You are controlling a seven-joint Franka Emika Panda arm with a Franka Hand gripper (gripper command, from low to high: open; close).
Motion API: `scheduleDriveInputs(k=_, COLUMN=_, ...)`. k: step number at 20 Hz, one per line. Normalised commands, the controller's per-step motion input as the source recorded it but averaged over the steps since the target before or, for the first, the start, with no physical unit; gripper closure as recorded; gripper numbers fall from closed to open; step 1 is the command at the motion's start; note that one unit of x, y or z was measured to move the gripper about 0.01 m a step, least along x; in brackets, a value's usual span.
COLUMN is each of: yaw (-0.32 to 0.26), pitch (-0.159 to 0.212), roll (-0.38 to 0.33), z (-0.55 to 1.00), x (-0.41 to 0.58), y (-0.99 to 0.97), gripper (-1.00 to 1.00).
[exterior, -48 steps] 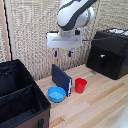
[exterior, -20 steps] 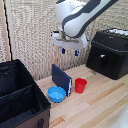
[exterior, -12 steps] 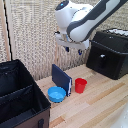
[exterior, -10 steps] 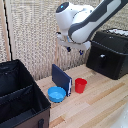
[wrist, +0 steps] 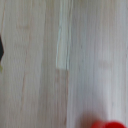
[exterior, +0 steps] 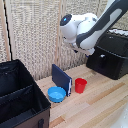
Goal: Please move the gripper into proximity with the fryer handle. Once close enough, gingerly grasp the handle and gently tug the fryer basket open in your direction.
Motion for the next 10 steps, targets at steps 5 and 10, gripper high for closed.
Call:
scheduleDriveInputs(k=5, yaw=0.008, pitch=-0.040, roll=-0.109, z=-0.13, x=-0.039, y=-0.67, gripper=-1.00)
scheduleDriveInputs(k=10, yaw=0.051, pitch=-0.040, roll=-0.053, z=-0.04, x=-0.090, y=-0.68, gripper=-1.00)
